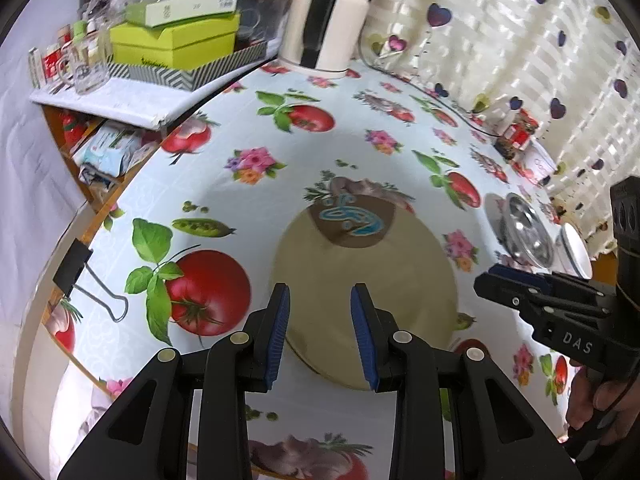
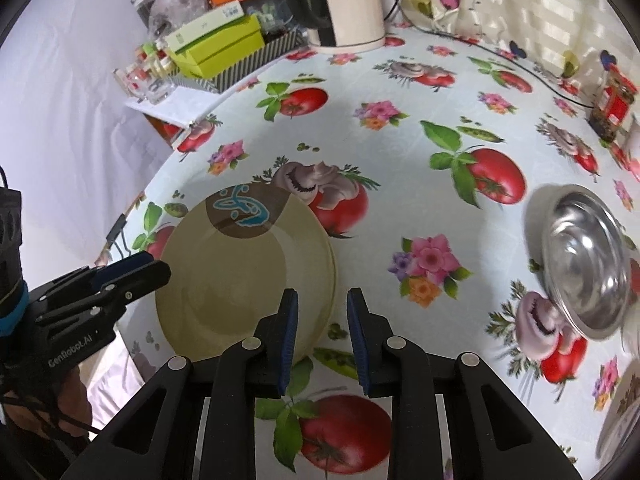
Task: Organize plates and bowls
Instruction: 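Move both grippers away from the plate stack toward the steel bowl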
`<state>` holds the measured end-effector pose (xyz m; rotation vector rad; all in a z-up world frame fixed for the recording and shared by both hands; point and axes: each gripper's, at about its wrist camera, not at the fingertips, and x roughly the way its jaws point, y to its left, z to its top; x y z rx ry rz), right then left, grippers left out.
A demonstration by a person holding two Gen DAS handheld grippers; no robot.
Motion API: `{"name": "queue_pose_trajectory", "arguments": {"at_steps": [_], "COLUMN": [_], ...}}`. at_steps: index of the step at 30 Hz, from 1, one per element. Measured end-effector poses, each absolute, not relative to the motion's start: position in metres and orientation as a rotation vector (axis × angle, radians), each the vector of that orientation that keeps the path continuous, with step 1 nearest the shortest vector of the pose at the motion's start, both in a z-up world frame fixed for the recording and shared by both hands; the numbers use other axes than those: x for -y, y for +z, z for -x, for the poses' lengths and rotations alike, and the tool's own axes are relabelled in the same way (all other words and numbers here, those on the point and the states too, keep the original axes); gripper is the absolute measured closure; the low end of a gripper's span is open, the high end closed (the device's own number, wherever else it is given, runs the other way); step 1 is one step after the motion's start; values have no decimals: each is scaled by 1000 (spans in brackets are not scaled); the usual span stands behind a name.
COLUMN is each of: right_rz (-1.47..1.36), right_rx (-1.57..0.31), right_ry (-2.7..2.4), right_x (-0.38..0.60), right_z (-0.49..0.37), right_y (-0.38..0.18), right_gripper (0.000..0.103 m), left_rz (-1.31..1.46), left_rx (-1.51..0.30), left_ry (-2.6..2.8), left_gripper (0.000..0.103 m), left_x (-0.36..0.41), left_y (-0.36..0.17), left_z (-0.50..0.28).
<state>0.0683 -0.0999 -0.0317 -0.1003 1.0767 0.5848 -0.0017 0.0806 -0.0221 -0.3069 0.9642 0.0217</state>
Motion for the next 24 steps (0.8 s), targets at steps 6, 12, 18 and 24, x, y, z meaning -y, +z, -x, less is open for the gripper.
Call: {"name": "queue_pose_trajectory", "arguments": {"at_steps": [6,12,18,24], "right_rz": [44,30,10,-15], "right_rx": [-1032,-972,-947,-941], "right_ry": [538,475,440,390], "right_x": [140,176,204,226], "right_z": [-44,-21,1,15], "right_y": [-20,-10,-5,-1], "right_gripper": [76,72,66,66], "left_rz": [280,258,220,173], "left_rx": [-942,-938,-923,-896], "left_ry": [-38,-107,-162,-171], "left_gripper": [71,71,71,71], "left_x": [-61,-37,-16,-3], "left_y": [-11,-6,0,9], "left_z": [8,14,20,21]}}
